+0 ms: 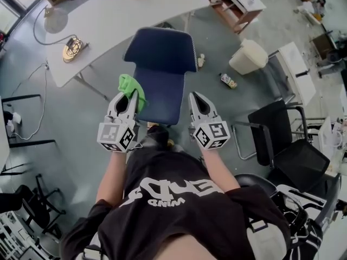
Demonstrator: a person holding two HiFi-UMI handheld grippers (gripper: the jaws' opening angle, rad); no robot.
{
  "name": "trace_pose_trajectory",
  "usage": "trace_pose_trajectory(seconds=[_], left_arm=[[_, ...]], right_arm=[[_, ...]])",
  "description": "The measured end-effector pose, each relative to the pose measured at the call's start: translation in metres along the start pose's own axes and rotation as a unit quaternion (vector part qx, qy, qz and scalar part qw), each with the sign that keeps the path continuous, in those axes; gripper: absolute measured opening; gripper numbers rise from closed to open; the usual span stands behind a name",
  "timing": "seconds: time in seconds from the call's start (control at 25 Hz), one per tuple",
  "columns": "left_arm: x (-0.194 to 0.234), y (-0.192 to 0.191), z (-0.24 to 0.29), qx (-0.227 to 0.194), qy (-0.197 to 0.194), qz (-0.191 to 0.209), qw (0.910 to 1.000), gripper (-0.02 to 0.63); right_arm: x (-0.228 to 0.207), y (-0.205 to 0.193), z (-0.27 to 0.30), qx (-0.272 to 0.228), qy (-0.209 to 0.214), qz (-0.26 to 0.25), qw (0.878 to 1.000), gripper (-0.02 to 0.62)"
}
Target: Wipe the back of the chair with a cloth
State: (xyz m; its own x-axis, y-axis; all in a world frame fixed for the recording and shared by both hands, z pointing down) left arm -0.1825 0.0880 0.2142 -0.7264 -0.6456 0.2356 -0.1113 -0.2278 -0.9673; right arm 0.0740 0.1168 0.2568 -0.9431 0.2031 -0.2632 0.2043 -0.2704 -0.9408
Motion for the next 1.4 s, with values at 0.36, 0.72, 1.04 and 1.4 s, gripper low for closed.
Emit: trace_pose_trajectory(seconds=[0.36, 0.72, 1.04, 1.4], left_arm=[[0.062, 0.017, 0.049, 0.013, -0.038, 0.002, 0.9992, 0.058], [0.094, 0.016, 0.092, 0.025, -0.036, -0.006, 0.999, 0.058], [0.116, -0.011, 0.13, 0.044, -0.005, -0.014, 0.9989, 0.058], [0.173, -0.056, 0.177, 0.046, 0.035, -0.019, 0.9982, 0.058]], right_arm=[[0.005, 0.026, 0.073, -0.013, -0.031, -0.004, 0.999, -0.003], [-0.014, 0.032, 0.109, -0.002, -0.043, -0.014, 0.999, -0.003], [-0.038, 0.02, 0.148, 0.014, -0.021, -0.011, 1.0, -0.003], [-0.057, -0.021, 0.189, 0.021, -0.009, 0.002, 1.0, -0.003]])
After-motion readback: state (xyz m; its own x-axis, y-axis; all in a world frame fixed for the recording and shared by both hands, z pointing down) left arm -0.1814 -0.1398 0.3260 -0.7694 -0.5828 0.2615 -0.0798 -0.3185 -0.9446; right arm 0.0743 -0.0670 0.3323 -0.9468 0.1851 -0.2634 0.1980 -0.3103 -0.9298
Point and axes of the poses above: the fingertips, and each gripper's own axes: z forward along the fingers, x to its left, y out of its top, the point moved 6 cm from there along -z, backward along the fingers, and after that the axes turned 11 degrees about -y, right-handed, at the moved point
